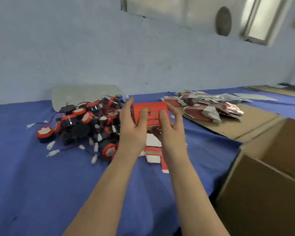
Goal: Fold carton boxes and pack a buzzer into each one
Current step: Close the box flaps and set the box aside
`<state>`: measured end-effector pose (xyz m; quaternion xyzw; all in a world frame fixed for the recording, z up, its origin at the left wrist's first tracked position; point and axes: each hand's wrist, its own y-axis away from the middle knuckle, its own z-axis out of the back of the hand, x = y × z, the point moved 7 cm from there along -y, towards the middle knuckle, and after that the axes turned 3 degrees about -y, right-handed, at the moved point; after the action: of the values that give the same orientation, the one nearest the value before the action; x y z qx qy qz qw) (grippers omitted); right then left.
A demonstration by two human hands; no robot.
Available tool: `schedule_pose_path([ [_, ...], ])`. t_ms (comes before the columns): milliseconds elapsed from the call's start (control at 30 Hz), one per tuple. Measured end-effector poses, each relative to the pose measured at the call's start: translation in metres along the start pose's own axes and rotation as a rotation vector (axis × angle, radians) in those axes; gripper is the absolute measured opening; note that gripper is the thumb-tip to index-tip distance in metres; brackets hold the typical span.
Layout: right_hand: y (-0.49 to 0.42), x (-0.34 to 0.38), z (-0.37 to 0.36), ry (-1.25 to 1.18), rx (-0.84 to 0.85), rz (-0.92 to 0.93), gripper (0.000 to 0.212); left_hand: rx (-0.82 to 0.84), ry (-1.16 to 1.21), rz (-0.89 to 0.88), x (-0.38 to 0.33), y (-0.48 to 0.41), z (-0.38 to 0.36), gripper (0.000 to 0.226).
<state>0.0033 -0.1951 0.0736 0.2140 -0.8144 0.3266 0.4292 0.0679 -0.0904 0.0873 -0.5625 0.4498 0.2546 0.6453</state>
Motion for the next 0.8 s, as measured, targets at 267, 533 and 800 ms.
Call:
schedule_pose_path([
  [267,0.065,0.188,0.268,0.88,-0.821,0.152,0.04,0.85,0.255,0.281,-0.07,0.139,-0.308,0.031],
  [533,0.093,0.204,0.265,0.845,-0.787,0.44,0.034,1.078,0.434,0.606,-0.084,0.194,-0.339,0.041],
  [800,0.042,0.114,0.182,0.551,-0.44,0.343,0.026,0.467,0.429,0.354,-0.036,0.092,-0.228,0.018],
])
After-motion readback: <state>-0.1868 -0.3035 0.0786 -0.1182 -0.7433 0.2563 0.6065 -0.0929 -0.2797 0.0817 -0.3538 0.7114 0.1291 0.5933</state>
